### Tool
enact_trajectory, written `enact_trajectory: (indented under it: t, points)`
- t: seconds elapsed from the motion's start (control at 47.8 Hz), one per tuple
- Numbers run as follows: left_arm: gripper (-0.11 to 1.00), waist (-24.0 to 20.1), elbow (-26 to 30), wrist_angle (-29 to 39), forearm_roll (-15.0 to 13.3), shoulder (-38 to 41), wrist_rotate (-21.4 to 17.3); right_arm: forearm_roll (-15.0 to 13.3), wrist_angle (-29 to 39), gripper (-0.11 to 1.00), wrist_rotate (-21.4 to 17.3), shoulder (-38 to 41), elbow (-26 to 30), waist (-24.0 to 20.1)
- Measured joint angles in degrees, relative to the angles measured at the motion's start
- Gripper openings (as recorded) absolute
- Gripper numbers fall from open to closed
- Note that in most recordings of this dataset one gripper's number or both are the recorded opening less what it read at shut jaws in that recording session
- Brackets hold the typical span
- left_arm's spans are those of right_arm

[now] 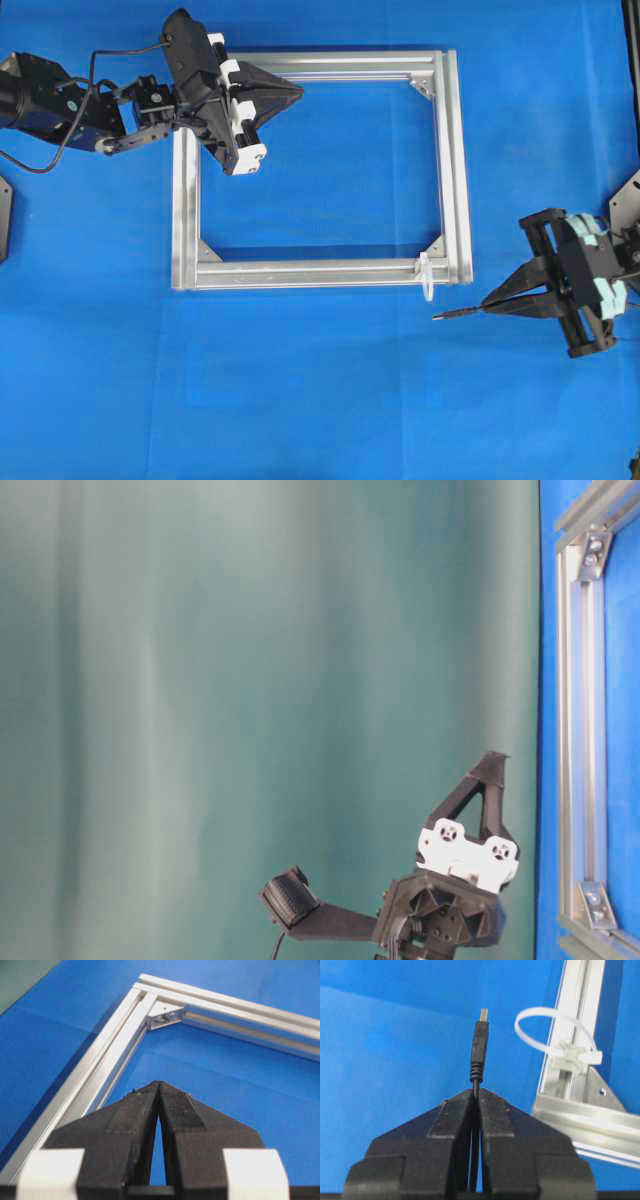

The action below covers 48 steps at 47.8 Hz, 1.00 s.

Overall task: Insert the wire through the string loop located on the right side.
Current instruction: 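Carry the cable plug with the right gripper toward the white zip-tie loop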

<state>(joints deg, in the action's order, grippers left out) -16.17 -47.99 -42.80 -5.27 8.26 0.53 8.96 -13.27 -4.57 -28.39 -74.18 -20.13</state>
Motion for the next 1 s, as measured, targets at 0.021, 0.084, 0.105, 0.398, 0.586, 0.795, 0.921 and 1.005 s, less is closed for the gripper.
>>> enact_trajectory:
  t: [0.021,0.084,0.105,0.398,0.586,0.795,0.921,1.005]
  points:
    - [0.0,0.0,0.09,-0.09,0.0,0.09,0.0,0.0,0.0,-0.03,0.0,-0.09,-0.18,0.0]
    - [0.0,0.0,0.09,0.0,0.0,0.0,0.0,0.0,0.0,-0.03,0.0,-0.35,-0.7,0.0]
    - [0.0,0.0,0.0,0.0,0.0,0.0,0.0,0.0,-0.09,-0.03,0.0,-0.35,-0.79,-0.09]
    - [0.0,0.09,0.09,0.0,0.0,0.0,0.0,0.0,-1.41,-0.03,0.0,-0.44,-1.67,0.53]
    - [0.0,0.0,0.09,0.0,0.0,0.0,0.09,0.09,-1.49,-0.03,0.35,-0.53,-1.93,3.08]
    - [0.0,0.0,0.0,0.0,0.0,0.0,0.09,0.0,-1.85,-0.03,0.35,-0.53,-2.46,7.03]
    - [0.0,0.0,0.0,0.0,0.0,0.0,0.0,0.0,-2.55,-0.03,0.44,-0.53,-2.55,7.47]
    - [0.0,0.0,0.09,0.0,0.0,0.0,0.0,0.0,-2.72,-0.03,0.44,-0.53,-2.55,7.56]
